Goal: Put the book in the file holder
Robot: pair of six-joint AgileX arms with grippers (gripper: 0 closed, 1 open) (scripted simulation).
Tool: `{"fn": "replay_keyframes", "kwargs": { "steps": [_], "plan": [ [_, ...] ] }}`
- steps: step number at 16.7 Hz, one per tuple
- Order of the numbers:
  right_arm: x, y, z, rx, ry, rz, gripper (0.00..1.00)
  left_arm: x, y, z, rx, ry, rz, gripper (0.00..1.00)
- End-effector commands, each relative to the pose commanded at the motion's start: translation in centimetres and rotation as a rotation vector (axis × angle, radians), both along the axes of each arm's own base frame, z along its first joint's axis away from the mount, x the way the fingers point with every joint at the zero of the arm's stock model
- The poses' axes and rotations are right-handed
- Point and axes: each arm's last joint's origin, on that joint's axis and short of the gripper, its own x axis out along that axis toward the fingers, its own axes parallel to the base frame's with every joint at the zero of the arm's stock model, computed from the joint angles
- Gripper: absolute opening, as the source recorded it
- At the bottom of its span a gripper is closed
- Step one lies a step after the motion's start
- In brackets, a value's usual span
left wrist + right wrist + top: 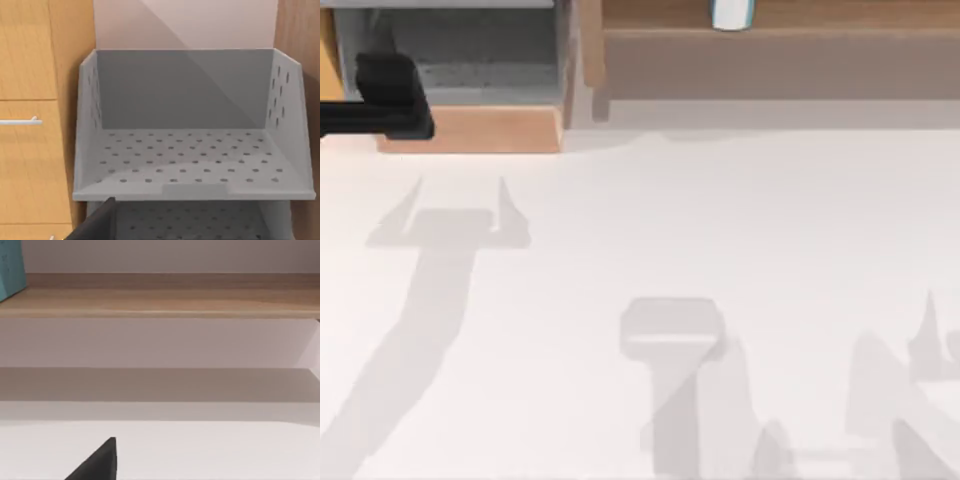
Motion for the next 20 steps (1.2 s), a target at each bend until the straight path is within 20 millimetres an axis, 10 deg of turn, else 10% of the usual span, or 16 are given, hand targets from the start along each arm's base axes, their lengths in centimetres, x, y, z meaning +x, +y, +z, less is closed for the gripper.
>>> {"fn": "replay_keyframes", "kwargs": {
  "steps": [4, 10, 15, 20],
  "plan": [
    [0.0, 0.0, 0.0, 0.0, 0.0, 0.0, 1.0, 7.8, -7.5, 1.2, 0.024, 0.045, -0.003, 1.0],
    [0.0, 0.0, 0.0, 0.0, 0.0, 0.0, 1.0, 17.1, -20.5, -4.1, 0.049, 0.075, 0.0, 1.0],
    [0.0, 0.0, 0.0, 0.0, 0.0, 0.0, 1.0, 20.6, -27.5, -8.1, 0.016, 0.04, 0.004, 1.0],
    [0.0, 0.0, 0.0, 0.0, 0.0, 0.0, 1.0, 21.6, -29.7, -9.0, -0.017, 0.009, 0.004, 1.0]
  ]
}}
